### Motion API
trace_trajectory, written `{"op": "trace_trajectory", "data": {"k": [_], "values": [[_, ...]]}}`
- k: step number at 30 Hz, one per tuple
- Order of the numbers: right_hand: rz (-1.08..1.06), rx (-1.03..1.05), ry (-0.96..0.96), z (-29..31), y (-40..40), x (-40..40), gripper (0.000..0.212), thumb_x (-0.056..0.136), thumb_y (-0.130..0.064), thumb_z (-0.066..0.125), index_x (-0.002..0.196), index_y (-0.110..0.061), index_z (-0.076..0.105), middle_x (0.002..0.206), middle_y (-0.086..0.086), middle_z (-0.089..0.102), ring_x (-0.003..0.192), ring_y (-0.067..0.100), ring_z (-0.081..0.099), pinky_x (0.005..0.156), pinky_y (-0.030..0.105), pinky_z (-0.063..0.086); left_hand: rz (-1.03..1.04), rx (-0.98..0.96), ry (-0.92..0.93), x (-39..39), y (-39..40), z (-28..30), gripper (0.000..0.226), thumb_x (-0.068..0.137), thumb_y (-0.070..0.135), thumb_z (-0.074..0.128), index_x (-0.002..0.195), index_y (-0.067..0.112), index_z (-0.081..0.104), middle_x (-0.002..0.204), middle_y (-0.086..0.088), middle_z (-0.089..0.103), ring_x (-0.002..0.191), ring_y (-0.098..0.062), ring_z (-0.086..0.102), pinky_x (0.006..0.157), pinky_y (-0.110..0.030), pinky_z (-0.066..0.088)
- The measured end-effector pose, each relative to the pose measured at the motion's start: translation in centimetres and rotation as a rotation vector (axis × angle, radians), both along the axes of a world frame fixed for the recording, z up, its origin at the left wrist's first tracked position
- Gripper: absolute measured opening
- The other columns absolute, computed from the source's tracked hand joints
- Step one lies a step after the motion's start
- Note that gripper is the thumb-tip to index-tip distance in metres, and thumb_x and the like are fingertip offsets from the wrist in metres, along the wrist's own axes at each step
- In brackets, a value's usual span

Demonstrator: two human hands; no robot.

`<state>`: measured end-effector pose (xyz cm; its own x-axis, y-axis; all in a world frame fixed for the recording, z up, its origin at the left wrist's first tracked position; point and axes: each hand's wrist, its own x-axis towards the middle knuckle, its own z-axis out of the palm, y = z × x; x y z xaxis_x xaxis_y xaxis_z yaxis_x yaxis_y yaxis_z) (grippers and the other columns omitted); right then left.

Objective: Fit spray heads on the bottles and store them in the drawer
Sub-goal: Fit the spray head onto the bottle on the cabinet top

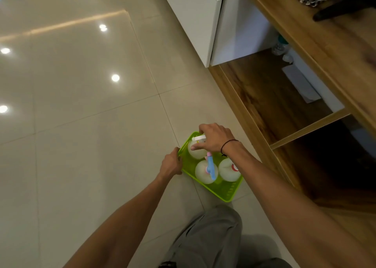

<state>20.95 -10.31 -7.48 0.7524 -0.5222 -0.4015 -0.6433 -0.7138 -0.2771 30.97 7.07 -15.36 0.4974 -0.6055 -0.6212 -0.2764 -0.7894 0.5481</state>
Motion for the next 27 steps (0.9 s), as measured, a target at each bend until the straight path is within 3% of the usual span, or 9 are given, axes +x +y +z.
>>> {"op": "trace_trajectory", "data": {"k": [5, 10, 12, 16, 19, 24, 27], "values": [[-0.192, 0.113, -0.144, 1.0, -1.6, -3.0, 0.075, 0.077, -0.089, 0.056, 0.120, -0.027, 0.063, 0.108, -0.005, 0.066, 0.105, 0.020, 0.057, 0.085, 0.043, 0.054, 0.054, -0.084, 0.095, 0.6, -0.5, 0.2, 0.031, 0.103, 0.001, 0.047, 0.129, -0.001, 0.064, 0.117, -0.033, 0.071, 0.097, -0.047, 0.078, 0.087, -0.056, 0.065], [-0.374, 0.218, -0.236, 1.4, -2.9, -6.0, 0.063, 0.097, -0.075, 0.032, 0.101, -0.020, 0.063, 0.098, 0.001, 0.069, 0.100, 0.030, 0.067, 0.088, 0.051, 0.057, 0.023, -0.081, 0.091, 0.9, -1.4, 1.3, 0.032, 0.105, 0.001, 0.046, 0.131, 0.001, 0.065, 0.114, -0.032, 0.074, 0.094, -0.046, 0.079, 0.087, -0.054, 0.065], [-0.428, 0.271, -0.248, 1.3, -3.6, -7.0, 0.066, 0.101, -0.071, 0.026, 0.105, -0.018, 0.064, 0.102, 0.004, 0.070, 0.102, 0.031, 0.067, 0.093, 0.052, 0.055, 0.010, -0.084, 0.078, 1.3, -1.9, 2.0, 0.033, 0.106, 0.002, 0.043, 0.131, 0.001, 0.065, 0.115, -0.032, 0.074, 0.093, -0.048, 0.079, 0.085, -0.055, 0.065], [-0.506, 0.384, -0.214, 0.6, -5.1, -8.7, 0.062, 0.106, -0.064, 0.025, 0.119, -0.022, 0.069, 0.116, 0.002, 0.071, 0.115, 0.025, 0.066, 0.105, 0.048, 0.051, -0.001, -0.085, 0.077, 2.4, -2.6, 2.8, 0.032, 0.108, 0.002, 0.044, 0.133, -0.002, 0.063, 0.121, -0.032, 0.069, 0.096, -0.051, 0.077, 0.082, -0.059, 0.065], [-0.584, 0.520, -0.174, -0.6, -6.2, -9.5, 0.057, 0.109, -0.059, 0.026, 0.120, -0.023, 0.068, 0.117, 0.007, 0.070, 0.113, 0.024, 0.063, 0.097, 0.042, 0.047, 0.009, -0.085, 0.092, 3.1, -2.9, 3.0, 0.031, 0.109, 0.003, 0.044, 0.133, -0.003, 0.063, 0.123, -0.033, 0.067, 0.098, -0.053, 0.076, 0.082, -0.061, 0.064], [-0.640, 0.700, -0.039, -2.3, -7.0, -10.2, 0.046, 0.107, -0.053, 0.045, 0.136, -0.020, 0.060, 0.134, 0.008, 0.063, 0.130, 0.028, 0.054, 0.103, 0.055, 0.045, -0.005, -0.056, 0.109, 4.2, -3.7, 3.9, 0.027, 0.109, 0.003, 0.045, 0.126, -0.006, 0.064, 0.120, -0.036, 0.067, 0.100, -0.053, 0.076, 0.083, -0.062, 0.064], [-0.630, 0.804, -0.008, -2.8, -6.8, -10.4, 0.039, 0.105, -0.051, 0.053, 0.133, -0.024, 0.059, 0.136, 0.003, 0.061, 0.123, 0.023, 0.055, 0.097, 0.052, 0.050, -0.012, -0.032, 0.119, 4.6, -4.3, 5.1, 0.025, 0.110, 0.003, 0.045, 0.123, -0.007, 0.064, 0.118, -0.037, 0.067, 0.098, -0.052, 0.076, 0.082, -0.061, 0.065]]}}
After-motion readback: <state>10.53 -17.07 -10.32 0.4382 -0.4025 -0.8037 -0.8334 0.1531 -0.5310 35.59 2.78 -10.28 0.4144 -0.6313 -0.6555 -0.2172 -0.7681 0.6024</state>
